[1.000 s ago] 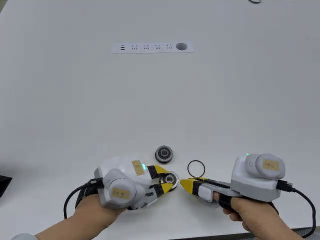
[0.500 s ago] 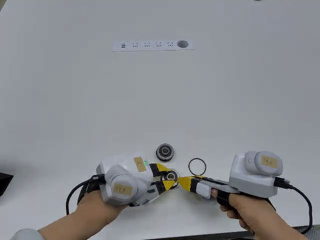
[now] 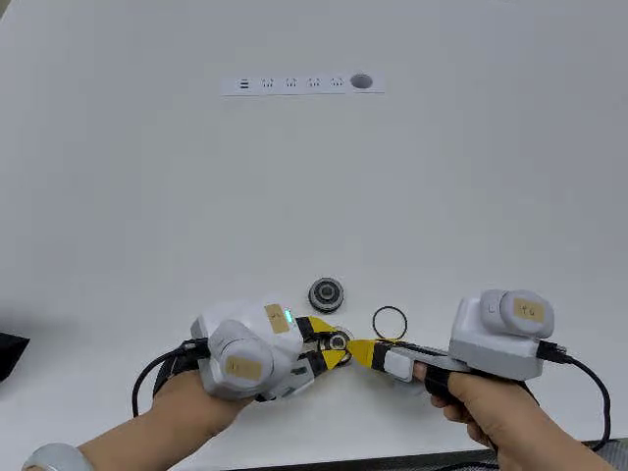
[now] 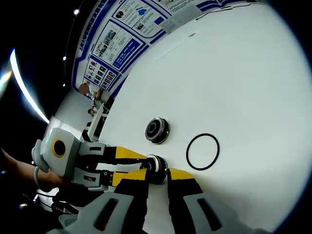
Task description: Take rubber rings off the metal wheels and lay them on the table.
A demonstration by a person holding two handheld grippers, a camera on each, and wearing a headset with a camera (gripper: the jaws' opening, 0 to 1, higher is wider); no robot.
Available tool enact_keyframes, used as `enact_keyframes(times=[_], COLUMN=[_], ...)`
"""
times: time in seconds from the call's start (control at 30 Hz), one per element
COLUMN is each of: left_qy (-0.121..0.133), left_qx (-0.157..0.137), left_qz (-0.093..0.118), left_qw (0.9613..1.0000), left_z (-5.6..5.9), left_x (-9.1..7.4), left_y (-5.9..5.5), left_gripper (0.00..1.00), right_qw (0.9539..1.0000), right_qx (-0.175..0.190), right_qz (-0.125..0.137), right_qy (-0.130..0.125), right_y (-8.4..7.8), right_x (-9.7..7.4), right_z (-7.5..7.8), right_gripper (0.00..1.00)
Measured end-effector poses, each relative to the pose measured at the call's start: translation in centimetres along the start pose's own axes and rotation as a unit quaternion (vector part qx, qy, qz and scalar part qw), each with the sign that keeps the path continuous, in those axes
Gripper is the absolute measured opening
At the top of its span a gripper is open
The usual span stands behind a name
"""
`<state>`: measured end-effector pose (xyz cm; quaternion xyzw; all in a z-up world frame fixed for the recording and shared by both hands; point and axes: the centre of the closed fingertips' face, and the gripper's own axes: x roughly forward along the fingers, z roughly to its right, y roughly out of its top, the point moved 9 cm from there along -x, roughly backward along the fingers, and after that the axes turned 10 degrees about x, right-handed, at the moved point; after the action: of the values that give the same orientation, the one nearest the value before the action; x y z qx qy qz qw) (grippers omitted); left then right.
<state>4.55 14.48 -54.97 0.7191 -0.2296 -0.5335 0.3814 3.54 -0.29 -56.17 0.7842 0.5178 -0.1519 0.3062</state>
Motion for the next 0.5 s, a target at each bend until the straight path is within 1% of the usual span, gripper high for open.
enact_keyframes(times=[0.17, 0.4, 0.5], left_qy=[-0.001, 0.001, 0.001], left_qx=[0.000, -0.003, -0.004], left_qz=[0.000, 0.001, 0.002], left_qw=[1.0000, 1.0000, 1.0000], left_z=[0.01, 0.04, 0.04], left_x=[0.00, -0.06, -0.07], left_y=[-0.01, 0.02, -0.02], left_gripper=[0.12, 0.12, 0.12], right_qw=[0.9998, 0.9987, 0.9983], right_qx=[0.016, 0.046, 0.054], right_qz=[-0.004, 0.001, 0.002], right_qy=[0.009, 0.023, 0.025], right_y=[-0.23, -0.36, -0.40], right_x=[0.21, 0.50, 0.49], right_z=[0.06, 0.27, 0.33], right_gripper=[0.18, 0.19, 0.19])
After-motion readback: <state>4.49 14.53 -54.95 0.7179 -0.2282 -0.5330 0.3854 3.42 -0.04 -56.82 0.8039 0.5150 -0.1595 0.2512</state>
